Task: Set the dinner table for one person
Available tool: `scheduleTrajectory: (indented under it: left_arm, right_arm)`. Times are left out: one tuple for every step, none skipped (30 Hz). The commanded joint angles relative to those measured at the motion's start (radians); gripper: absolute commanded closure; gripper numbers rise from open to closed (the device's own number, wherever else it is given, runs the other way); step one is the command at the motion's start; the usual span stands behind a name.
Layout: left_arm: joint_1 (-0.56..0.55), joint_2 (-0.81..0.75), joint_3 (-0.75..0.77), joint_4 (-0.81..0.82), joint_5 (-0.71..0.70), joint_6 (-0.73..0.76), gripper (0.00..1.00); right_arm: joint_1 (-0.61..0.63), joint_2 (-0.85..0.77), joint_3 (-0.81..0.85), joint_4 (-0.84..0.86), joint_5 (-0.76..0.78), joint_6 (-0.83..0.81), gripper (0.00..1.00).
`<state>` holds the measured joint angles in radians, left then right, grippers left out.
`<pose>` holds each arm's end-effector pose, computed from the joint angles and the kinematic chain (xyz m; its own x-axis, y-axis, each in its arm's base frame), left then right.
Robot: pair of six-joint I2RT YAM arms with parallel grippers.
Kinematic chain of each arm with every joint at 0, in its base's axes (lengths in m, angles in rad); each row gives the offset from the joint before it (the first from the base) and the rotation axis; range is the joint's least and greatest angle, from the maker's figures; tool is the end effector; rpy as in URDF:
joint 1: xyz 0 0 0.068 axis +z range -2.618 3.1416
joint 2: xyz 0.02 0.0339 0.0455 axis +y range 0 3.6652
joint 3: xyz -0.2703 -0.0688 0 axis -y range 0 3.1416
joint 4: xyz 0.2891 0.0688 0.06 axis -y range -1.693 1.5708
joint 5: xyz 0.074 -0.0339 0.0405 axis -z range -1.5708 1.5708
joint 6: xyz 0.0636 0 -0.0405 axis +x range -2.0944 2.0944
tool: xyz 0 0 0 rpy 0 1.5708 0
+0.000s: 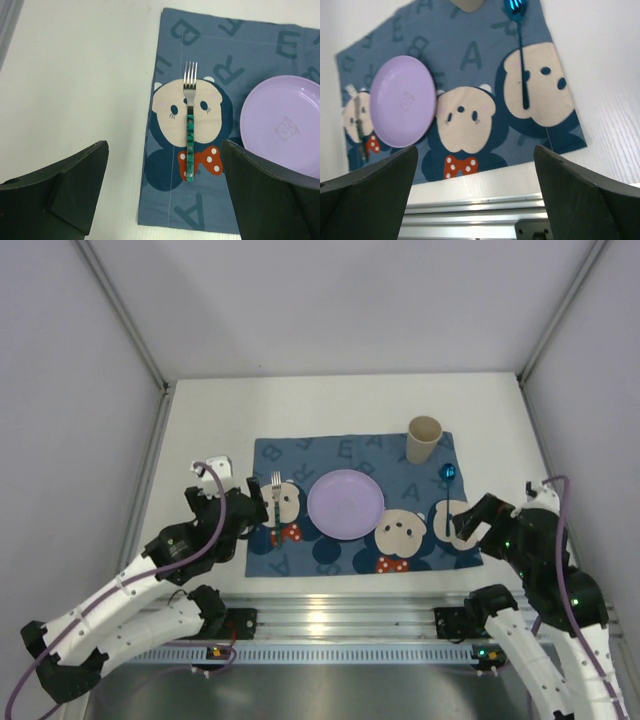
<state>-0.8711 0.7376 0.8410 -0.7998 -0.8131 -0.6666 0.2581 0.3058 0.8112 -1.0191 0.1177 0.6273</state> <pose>0.1587 -0.1168 0.3093 -0.4279 -0.1516 -0.8910 -0.1243 0.9863 -0.1081 0.1040 0.0197 0.3199 -0.4754 0.4774 -0.7390 0.1537 0.8721 0.4645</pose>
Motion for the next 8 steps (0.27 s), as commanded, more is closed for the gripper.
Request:
scheduleTrajectory:
  left_arm:
    - [0.004,-0.032,-0.036,0.14,-0.084,0.071,0.01]
    - [0.004,-0.037,-0.042,0.151,-0.089,0.078,0.02]
    - [0.004,-0.035,-0.048,0.163,-0.089,0.087,0.02]
    - [0.004,-0.032,-0.048,0.166,-0.089,0.087,0.02]
    - [0.004,-0.018,-0.048,0.166,-0.089,0.09,0.01]
    - [0.004,-0.009,-0.045,0.171,-0.093,0.096,0.01]
    - [0.004,0.006,-0.043,0.171,-0.103,0.101,0.01]
    - [0.004,0.016,-0.039,0.169,-0.116,0.093,0.02]
  right_arm:
    - [-0.003,0.11,0.002,-0.061,0.091,0.046,0.0]
    - [-0.003,0.121,0.003,-0.065,0.094,0.043,0.0]
    - [-0.003,0.127,0.005,-0.062,0.082,0.04,0.0]
    - [-0.003,0.122,0.002,-0.032,0.059,0.011,0.0]
    - [-0.003,0.116,-0.018,0.005,-0.017,-0.012,0.0]
    - [-0.003,0.115,-0.018,0.026,-0.036,-0.027,0.0]
    - [-0.002,0.134,-0.012,0.027,-0.042,-0.038,0.0]
    - [-0.003,0.142,0.002,0.022,-0.035,-0.04,0.0]
